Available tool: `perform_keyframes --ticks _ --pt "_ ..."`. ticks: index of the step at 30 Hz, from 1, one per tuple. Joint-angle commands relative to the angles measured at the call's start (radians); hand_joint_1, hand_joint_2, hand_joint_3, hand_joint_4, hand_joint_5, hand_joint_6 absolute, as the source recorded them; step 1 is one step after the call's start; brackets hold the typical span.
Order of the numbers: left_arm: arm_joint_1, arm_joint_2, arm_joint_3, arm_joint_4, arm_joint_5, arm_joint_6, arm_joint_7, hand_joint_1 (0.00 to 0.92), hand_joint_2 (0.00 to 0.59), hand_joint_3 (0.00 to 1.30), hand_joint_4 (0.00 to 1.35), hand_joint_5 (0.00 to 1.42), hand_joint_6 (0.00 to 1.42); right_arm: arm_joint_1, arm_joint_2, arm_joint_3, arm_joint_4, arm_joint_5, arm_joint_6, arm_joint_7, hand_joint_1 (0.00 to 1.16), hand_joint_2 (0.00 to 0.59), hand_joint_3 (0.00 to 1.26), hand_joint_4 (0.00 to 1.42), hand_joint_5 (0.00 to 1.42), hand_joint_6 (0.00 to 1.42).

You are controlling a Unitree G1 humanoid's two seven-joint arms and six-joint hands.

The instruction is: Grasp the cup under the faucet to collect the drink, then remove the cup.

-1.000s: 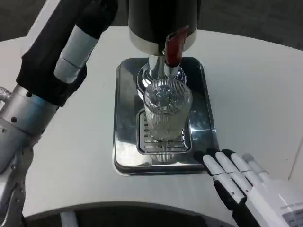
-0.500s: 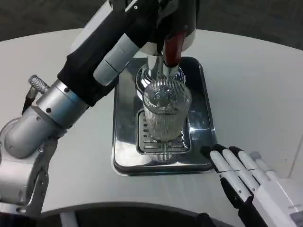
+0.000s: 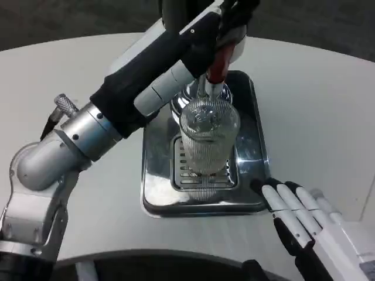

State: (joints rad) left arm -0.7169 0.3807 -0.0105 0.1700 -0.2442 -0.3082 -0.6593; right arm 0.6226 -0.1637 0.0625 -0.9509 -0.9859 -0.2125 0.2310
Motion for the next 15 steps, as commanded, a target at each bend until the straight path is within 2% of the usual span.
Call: perform_keyframes --ticks 1,8,15 --pt "-0.015 0.016 -0.015 -0.008 0.035 -0.020 -0.032 0.000 0.080 0.00 0.00 0.02 0.00 0.010 0.012 0.011 -0.013 -0.003 0.005 0.007 0.11 0.453 0.00 0.00 0.00 0.00" --pt "-0.009 0.055 -0.042 -0.052 0.103 -0.068 -0.052 0.000 0.080 0.00 0.00 0.02 0.00 0.008 0.024 0.026 -0.009 -0.008 0.011 0.011 0.13 0.466 0.01 0.00 0.00 0.00" --pt "-0.003 0.123 -0.060 -0.091 0.241 -0.188 -0.034 0.000 0.079 0.00 0.00 0.03 0.00 0.006 0.029 0.033 -0.003 -0.007 0.021 0.018 0.13 0.467 0.01 0.00 0.00 0.00"
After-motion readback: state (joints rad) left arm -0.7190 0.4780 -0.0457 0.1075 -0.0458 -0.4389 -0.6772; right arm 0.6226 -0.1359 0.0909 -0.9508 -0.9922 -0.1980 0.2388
